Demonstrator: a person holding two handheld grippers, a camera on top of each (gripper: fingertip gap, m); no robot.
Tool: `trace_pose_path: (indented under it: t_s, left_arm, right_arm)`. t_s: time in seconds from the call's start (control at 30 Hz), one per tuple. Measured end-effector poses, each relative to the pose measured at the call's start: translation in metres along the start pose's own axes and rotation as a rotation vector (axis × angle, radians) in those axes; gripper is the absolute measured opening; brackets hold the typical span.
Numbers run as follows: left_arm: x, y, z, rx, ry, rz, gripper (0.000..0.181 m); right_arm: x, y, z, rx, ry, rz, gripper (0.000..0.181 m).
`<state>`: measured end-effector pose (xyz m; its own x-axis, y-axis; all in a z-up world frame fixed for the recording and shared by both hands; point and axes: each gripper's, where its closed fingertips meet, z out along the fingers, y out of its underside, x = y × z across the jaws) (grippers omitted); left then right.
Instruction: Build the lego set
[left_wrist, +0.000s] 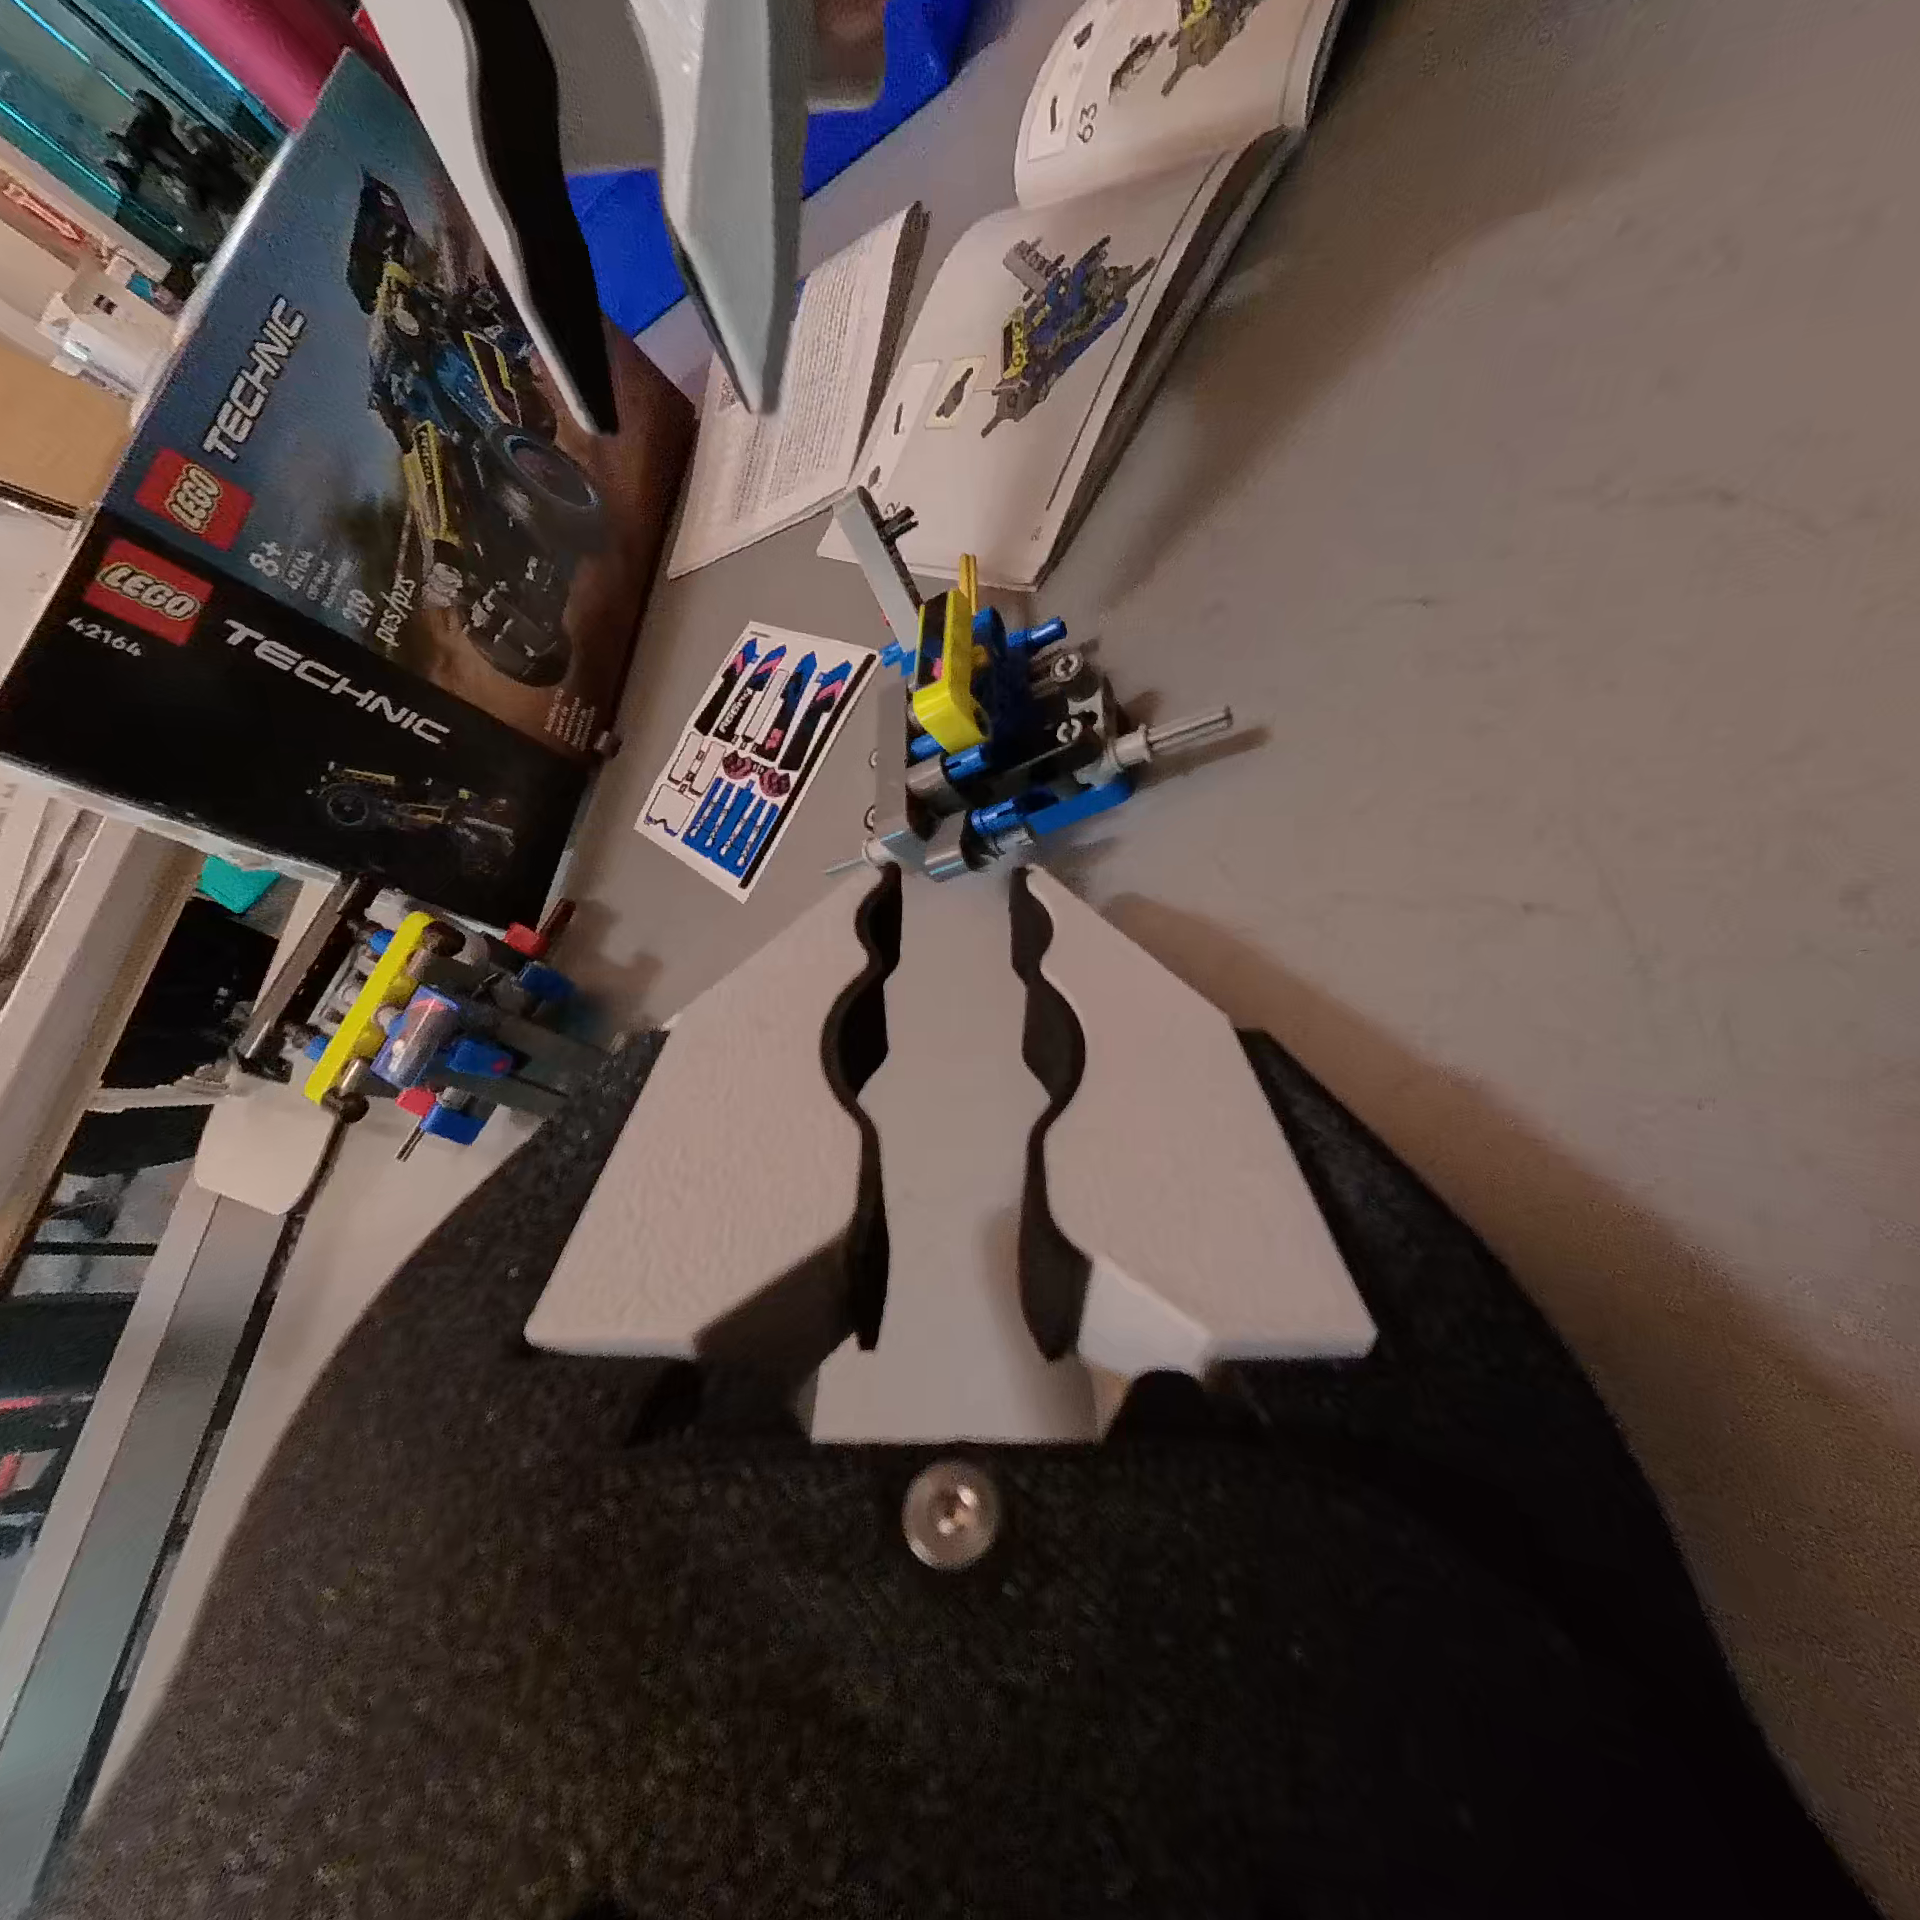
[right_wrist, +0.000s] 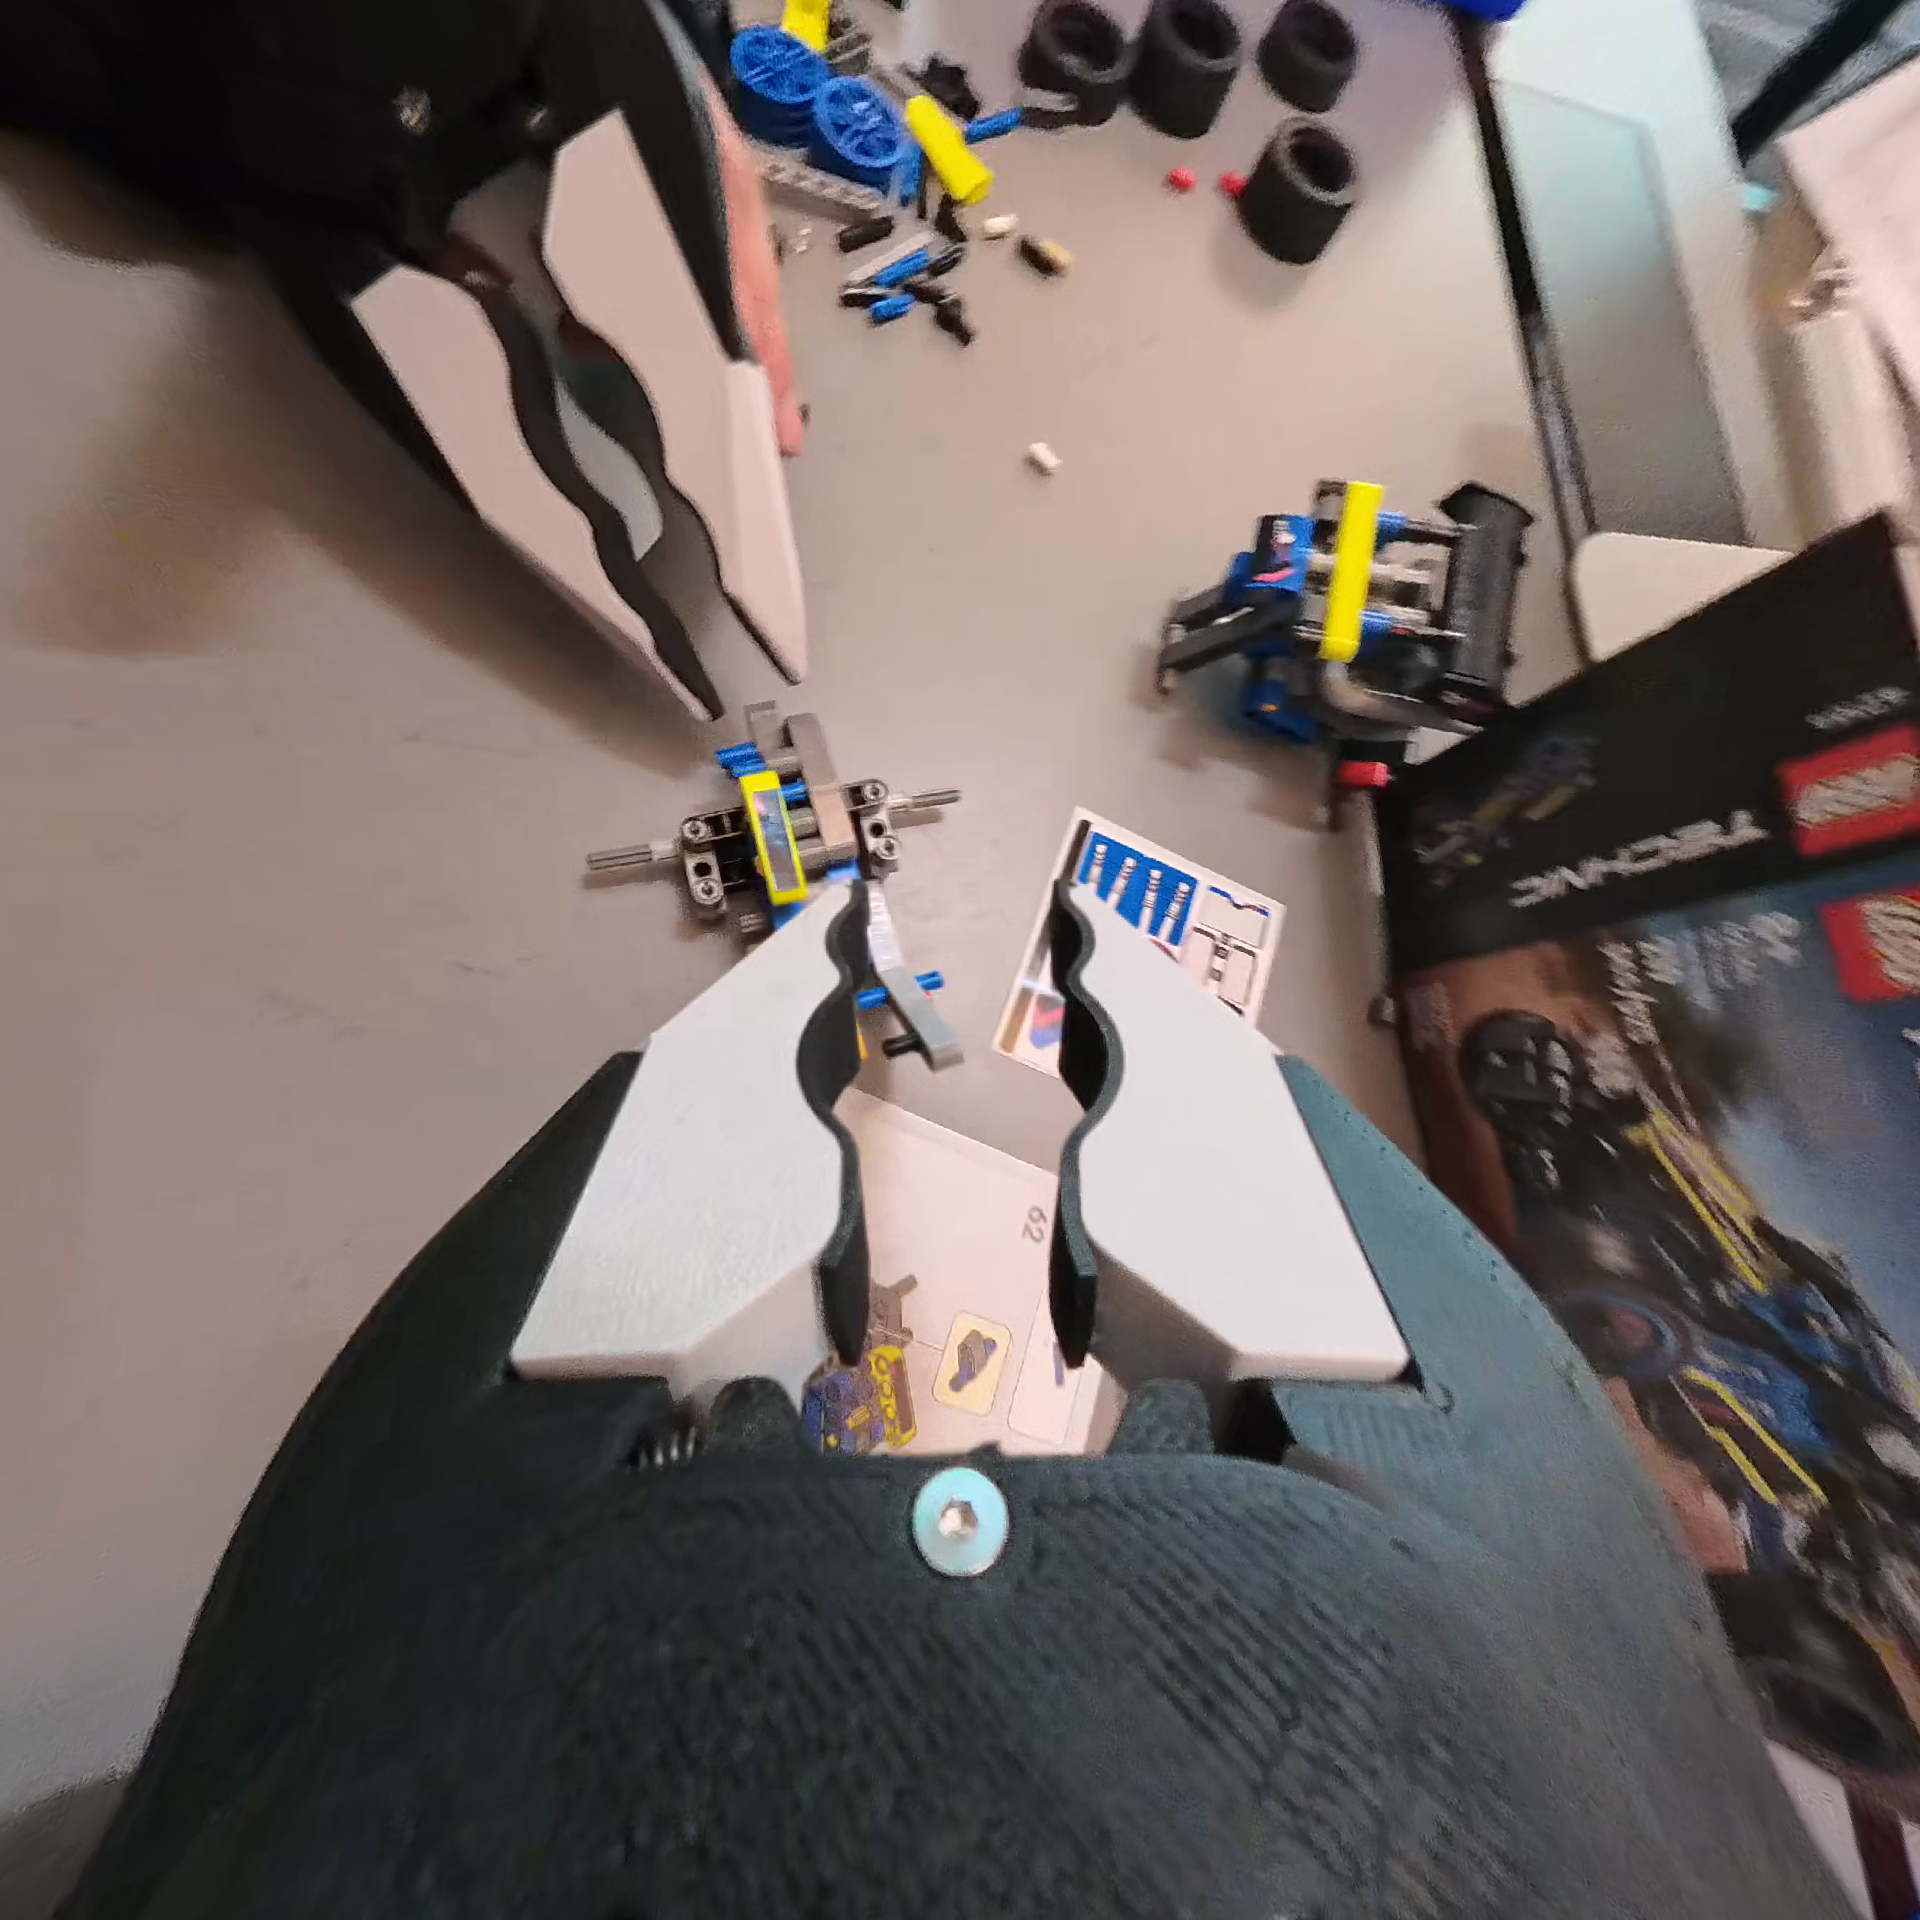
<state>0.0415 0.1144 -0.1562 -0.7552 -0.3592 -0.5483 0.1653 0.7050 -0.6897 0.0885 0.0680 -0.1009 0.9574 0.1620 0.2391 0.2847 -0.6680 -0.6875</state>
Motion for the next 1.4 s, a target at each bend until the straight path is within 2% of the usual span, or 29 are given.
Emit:
trace_pose_path:
  t_s: [0.03,0.23,0.37,0.47,0.53,0.6,0.77,0.9,1.03,1.2,1.4]
  left_arm:
    - [0.001,0.0,0.0,0.0,-0.001,0.008,0.018]
    - [0.001,-0.003,0.001,0.023,-0.004,-0.013,0.019]
    - [-0.002,-0.007,-0.002,0.053,0.01,-0.085,0.02]
    - [0.005,-0.006,0.002,0.025,0.097,-0.259,0.039]
    - [0.002,0.001,0.007,-0.039,0.103,-0.384,0.042]
    - [0.004,0.0,0.009,-0.042,0.146,-0.442,0.043]
    - [0.005,0.0,0.016,-0.064,0.16,-0.435,0.04]
    - [0.002,-0.002,0.018,-0.048,0.154,-0.431,0.03]
    - [0.001,-0.002,0.017,-0.036,0.16,-0.433,0.025]
    - [-0.001,-0.005,0.018,-0.014,0.167,-0.416,0.025]
    - [-0.002,-0.011,0.018,0.028,0.178,-0.387,0.024]
  right_arm:
    - [0.002,-0.001,-0.003,0.004,0.027,0.015,0.033]
    - [-0.017,0.001,-0.012,0.09,0.111,0.13,0.028]
    - [-0.04,0.023,-0.031,0.052,0.169,0.175,0.028]
    - [-0.058,0.047,-0.054,0.003,0.206,0.2,0.029]
    - [-0.069,0.056,-0.063,0.01,0.228,0.209,0.029]
    - [-0.079,0.057,-0.064,0.049,0.221,0.218,0.027]
    - [-0.076,0.045,-0.044,0.122,0.179,0.204,0.032]
    - [-0.059,0.017,-0.009,0.116,0.077,0.107,0.042]
    - [-0.046,0.001,0.026,0.085,-0.045,0.032,0.041]
    - [-0.046,0.014,0.052,0.014,-0.168,0.007,0.039]
    - [-0.041,0.018,0.051,0.082,-0.118,-0.048,0.026]
